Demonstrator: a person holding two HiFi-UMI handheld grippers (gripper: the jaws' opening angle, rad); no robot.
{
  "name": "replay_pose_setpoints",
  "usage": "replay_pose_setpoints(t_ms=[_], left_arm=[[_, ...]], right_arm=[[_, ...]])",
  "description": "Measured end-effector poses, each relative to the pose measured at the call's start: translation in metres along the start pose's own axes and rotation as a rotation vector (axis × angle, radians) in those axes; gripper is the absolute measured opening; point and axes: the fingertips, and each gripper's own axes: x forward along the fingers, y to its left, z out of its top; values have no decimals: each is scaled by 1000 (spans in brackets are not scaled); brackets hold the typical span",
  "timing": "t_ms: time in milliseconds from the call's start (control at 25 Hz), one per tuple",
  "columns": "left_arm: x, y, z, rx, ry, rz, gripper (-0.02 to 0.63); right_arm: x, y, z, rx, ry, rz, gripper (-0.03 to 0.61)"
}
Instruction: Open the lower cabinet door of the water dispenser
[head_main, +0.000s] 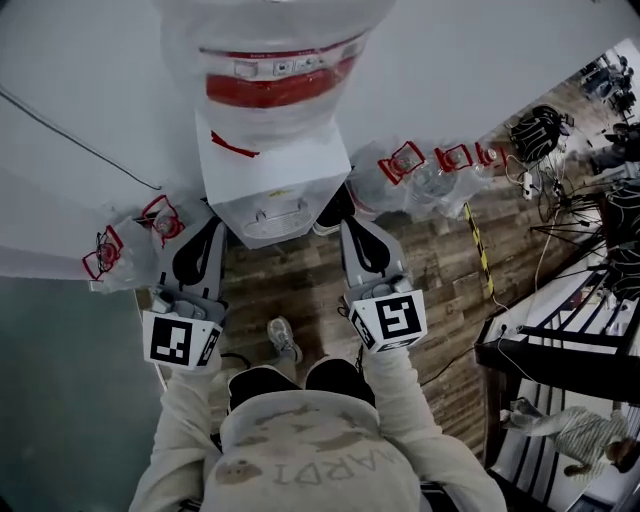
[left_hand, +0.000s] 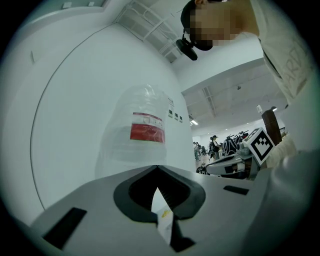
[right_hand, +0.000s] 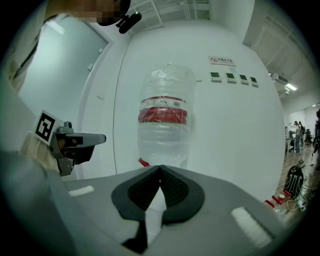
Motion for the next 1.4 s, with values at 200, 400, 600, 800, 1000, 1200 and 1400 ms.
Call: replay_pose_setpoints(t_ms=[200, 400, 600, 800, 1000, 1200, 1400], left_arm=[[-3, -1, -16, -9, 8, -1, 2], [-8, -6, -34, -19, 25, 11, 2], [-15, -16, -53, -25, 44, 22, 2], [-23, -25, -75, -31, 61, 38, 3], [-32, -32, -102, -41, 84, 56, 2], [-37, -41, -129, -39, 90, 62, 2], [-40, -50, -167, -40, 89, 67, 3]], right_arm=[[0, 2, -17, 15, 21, -1, 9], [-3, 4, -40, 27, 53, 12, 9], [-8, 1, -64, 36, 80, 26, 9], [-11, -1, -89, 36, 99, 45, 9], [-13, 0, -119, 37, 125, 65, 9], [-12, 2, -152, 37, 142, 95, 9], [-7, 5, -191, 33, 145, 122, 9]])
